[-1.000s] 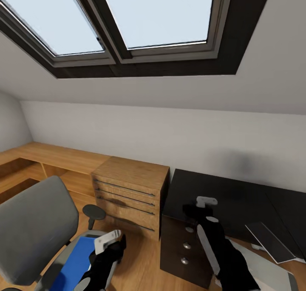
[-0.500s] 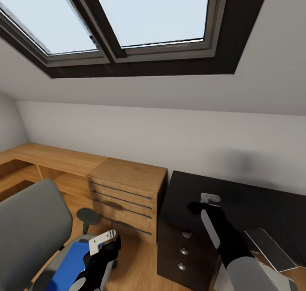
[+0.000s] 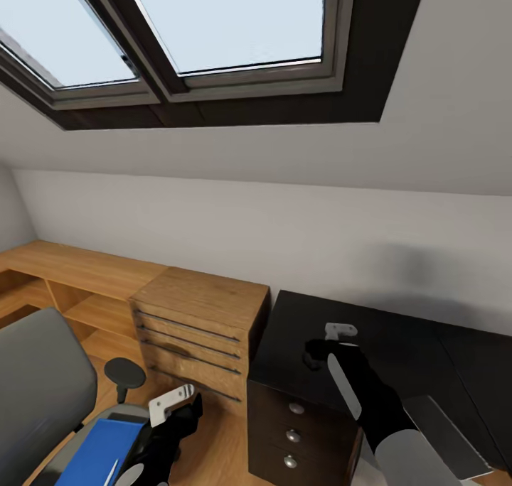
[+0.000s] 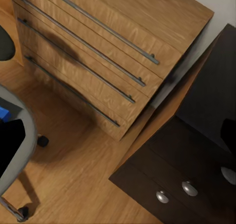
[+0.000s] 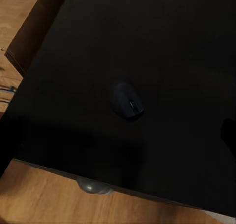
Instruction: In the bedroom, organize the workspace by keeping the computer under the desk, ensuring the monitor is on the desk, placing the keyboard on the desk next to the monitor, placing the mouse on the desk next to the keyboard, moving the folder from the swivel chair onto the desk next to the mouse, stacking the notebook on top of the folder with the pen on top of the notebook, and positioning the swivel chair next to the desk.
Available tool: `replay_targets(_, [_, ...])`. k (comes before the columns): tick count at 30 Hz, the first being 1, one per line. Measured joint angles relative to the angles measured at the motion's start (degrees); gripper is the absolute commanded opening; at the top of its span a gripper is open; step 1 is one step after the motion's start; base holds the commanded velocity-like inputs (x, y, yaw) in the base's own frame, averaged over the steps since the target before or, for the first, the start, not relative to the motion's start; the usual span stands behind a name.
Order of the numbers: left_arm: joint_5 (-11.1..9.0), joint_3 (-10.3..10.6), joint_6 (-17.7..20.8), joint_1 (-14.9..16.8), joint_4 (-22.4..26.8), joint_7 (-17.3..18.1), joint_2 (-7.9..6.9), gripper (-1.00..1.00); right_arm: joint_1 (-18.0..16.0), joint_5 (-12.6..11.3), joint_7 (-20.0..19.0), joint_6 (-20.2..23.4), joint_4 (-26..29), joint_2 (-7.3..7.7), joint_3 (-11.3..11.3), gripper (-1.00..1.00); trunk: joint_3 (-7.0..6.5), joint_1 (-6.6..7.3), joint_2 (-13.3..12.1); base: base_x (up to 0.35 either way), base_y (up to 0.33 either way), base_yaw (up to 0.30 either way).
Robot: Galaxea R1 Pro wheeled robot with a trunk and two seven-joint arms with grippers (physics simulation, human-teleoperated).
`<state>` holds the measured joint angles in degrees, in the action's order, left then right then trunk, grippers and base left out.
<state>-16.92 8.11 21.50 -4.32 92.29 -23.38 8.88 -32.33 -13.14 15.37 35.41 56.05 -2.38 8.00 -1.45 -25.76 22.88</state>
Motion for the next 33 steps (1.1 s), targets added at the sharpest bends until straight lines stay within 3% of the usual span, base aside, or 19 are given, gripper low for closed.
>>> replay_targets(5, [0.01, -0.03, 0.00, -0.03, 0.00, 0.00, 0.00, 1.00, 0.00, -0.23, -0.06, -0.24, 0.02, -0.02, 0.43, 1.00, 0.00, 0.00, 0.00, 0.004, -0.008, 0.000])
replay_targets(19, [0.13, -0.01, -0.07, -0.02, -0.01, 0.00, -0.01, 1.00, -0.01, -0.15, -0.03, -0.39, -0.07, -0.06, 0.42, 1.00, 0.44, 0.02, 0.00, 0.111, -0.102, 0.208])
replay_targets(33, [0.07, 0.00, -0.04, -0.02, -0.01, 0.00, -0.04, 1.00, 0.00, -0.30, -0.20, -0.39, -0.04, -0.02, 0.33, 1.00, 0.53, 0.00, 0.00, 0.095, -0.085, 0.024])
